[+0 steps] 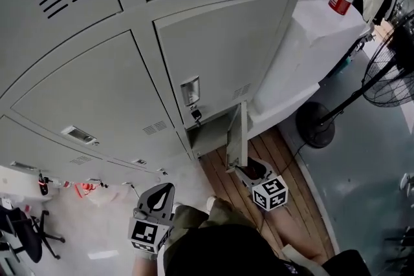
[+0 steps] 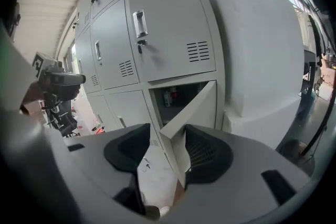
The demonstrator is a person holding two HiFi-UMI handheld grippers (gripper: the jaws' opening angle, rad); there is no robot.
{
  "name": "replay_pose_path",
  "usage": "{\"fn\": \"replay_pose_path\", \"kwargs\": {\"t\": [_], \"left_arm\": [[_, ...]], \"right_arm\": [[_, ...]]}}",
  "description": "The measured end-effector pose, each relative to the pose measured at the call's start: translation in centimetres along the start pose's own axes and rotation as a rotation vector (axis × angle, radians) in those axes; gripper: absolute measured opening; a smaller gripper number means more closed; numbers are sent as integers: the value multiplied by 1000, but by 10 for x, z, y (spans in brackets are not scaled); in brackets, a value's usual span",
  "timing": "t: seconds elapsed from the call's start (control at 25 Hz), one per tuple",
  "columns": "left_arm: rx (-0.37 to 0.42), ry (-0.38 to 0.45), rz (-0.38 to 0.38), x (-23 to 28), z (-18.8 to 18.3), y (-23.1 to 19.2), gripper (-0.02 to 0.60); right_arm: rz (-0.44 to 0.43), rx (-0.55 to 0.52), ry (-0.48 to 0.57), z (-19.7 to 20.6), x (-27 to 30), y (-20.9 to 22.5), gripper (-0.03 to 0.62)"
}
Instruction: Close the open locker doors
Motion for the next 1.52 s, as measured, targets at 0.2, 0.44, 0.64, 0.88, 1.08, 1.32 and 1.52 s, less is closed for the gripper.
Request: {"fn": "replay_pose_path", "kwargs": {"t": [0.2,0.44,0.64,0.88,1.08,1.32,1.52], "left_arm": [[-35,-4,-41,-13,4,-3,8],[-42,3,-99,-29,12,-7,8],[-82,-4,-151,-42,12,-10,8],[-88,0,-207,-56,20,-15,8],[-130,-13,-253,-65,22,-18,8],[-170,-20,-304,-72,23,-23,8],[-168,-17,-332,-73,26,-27,8]], "right_arm": [[-56,-26,-2,-5,12,-21,210],[-123,-48,2,-13,27,-42,210],[-169,-62,4,-21,43,-56,210],[-220,-86,3,-29,61,-71,210],[-255,-112,7,-36,79,-82,210],[-291,-135,13,-49,102,-92,210],[-314,-150,20,-59,121,-98,210]]}}
Point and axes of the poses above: the fingertips, and each gripper's own axes: x forward along the fingers, y to its right, z out of its underside, the point moved 3 cm from there along -x, backward along the fingers, and after that the axes turned 9 degrees about z, right-handed, at the moved point
